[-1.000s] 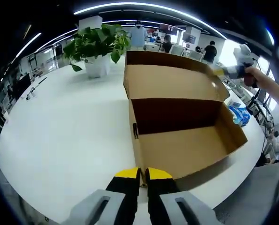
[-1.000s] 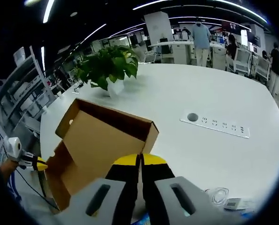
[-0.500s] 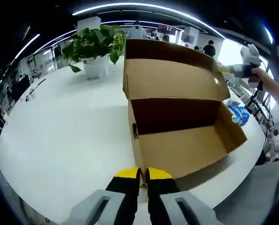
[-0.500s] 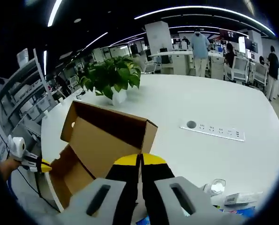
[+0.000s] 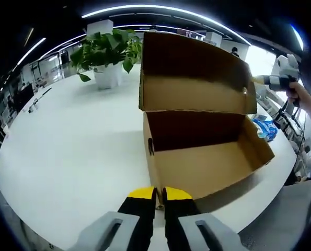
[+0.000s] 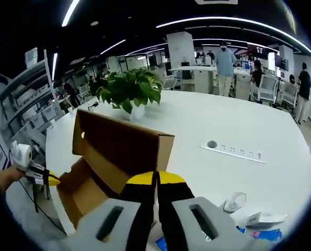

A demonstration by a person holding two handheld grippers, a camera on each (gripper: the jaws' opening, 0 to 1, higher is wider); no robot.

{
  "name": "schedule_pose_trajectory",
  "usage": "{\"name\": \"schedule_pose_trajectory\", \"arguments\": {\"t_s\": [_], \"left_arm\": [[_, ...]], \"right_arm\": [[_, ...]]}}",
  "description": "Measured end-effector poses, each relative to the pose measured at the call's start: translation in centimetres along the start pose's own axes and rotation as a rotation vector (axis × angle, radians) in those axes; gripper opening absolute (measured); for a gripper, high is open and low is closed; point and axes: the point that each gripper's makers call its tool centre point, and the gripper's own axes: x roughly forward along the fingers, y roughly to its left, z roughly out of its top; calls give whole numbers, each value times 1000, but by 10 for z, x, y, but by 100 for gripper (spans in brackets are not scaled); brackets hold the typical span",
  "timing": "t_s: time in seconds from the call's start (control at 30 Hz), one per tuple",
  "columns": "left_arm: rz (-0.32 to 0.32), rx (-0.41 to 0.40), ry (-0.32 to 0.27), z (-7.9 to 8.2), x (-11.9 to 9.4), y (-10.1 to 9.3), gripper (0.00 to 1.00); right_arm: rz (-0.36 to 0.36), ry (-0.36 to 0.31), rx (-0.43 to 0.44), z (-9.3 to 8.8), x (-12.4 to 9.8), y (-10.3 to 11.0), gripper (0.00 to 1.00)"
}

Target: Operate the shoe box by opening the lid, removing the specified soft item, and placing it in the target area until the item is outside and the box remains undamaged.

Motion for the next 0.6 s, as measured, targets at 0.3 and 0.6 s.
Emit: {"name": "schedule_pose_trajectory", "arguments": {"t_s": [0.3,0.6], "left_arm": [[1,2,-8,0,0,0,4],[0,12,-17,0,-1,1,4]], "right_arm": [[1,-26,9,-4,-15,12,0],[5,-45,25,-13,-29,23,0]]}}
